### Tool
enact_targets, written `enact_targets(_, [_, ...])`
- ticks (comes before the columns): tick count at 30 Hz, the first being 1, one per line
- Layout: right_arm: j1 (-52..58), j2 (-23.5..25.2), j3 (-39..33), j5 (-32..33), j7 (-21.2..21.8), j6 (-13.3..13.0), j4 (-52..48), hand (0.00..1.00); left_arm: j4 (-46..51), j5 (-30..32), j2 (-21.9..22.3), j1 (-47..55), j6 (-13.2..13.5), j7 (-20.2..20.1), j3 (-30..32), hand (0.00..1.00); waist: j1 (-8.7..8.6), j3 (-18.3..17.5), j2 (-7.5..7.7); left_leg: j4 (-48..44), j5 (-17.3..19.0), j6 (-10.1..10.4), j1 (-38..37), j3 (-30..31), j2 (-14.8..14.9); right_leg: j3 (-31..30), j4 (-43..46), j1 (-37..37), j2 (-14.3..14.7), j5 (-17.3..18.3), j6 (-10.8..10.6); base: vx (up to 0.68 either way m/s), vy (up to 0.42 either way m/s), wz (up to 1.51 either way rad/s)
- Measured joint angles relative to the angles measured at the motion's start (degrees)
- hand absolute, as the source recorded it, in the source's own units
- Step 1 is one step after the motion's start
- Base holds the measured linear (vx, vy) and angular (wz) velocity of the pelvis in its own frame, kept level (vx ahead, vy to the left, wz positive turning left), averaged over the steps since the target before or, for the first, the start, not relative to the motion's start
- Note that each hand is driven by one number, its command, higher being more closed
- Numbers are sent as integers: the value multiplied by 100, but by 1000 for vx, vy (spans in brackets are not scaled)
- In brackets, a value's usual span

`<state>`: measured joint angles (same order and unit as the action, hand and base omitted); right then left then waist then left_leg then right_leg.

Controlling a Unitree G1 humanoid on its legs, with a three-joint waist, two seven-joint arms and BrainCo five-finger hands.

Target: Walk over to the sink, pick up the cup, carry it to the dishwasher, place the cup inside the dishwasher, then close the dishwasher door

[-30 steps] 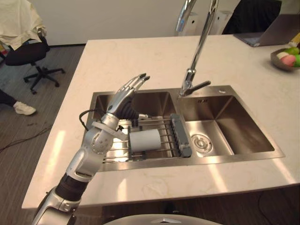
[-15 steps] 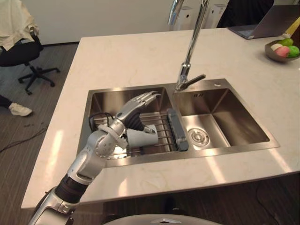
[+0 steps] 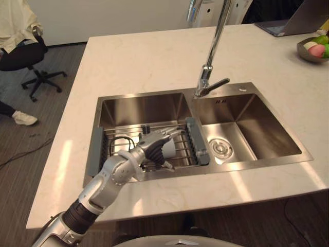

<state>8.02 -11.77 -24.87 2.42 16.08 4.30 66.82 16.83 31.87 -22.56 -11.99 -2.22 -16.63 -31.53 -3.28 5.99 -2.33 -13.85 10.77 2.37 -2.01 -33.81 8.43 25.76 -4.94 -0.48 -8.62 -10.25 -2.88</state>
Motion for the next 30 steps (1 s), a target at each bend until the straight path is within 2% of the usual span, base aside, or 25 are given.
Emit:
enact_targets(3, [-12, -8, 0, 14, 3, 4, 0, 0, -36, 115, 8, 0, -27, 29, -134, 0, -25, 10, -18, -1, -3, -4, 1, -7, 0, -9, 0, -8, 0, -5, 6, -44, 29, -2])
enact_targets(10, [-54, -91, 10, 61, -3, 101, -6, 0, -226, 212, 24, 0, -279, 231, -253, 0, -63, 39, -113, 1, -9, -13, 40, -84, -12, -117, 0, -103, 0, -52, 14, -43, 31, -6])
enact_targets(18, [-67, -69, 4, 60, -97, 74, -17, 0, -408, 222, 145, -1, -428, 730, -393, 0, -115, 41, -110, -2, -9, -14, 30, -145, -12, -186, 10, -135, 1, -71, 18, -43, 37, -4])
enact_targets(25, [-14, 74, 174, -73, -567, -454, -102, 0, -600, 213, 328, -1, -561, 1053, -485, 0, -208, 73, -59, -7, 42, 51, -22, -267, 17, -310, 3, -162, 17, -77, 49, -47, 29, -9])
enact_targets(30, [107, 169, 324, -287, -841, -698, -314, 0, -671, 204, 348, 0, -615, 1266, -490, 0, -237, 86, -39, -11, 50, 65, -27, -300, 38, -333, 0, -174, 62, -77, 52, -37, 19, -3])
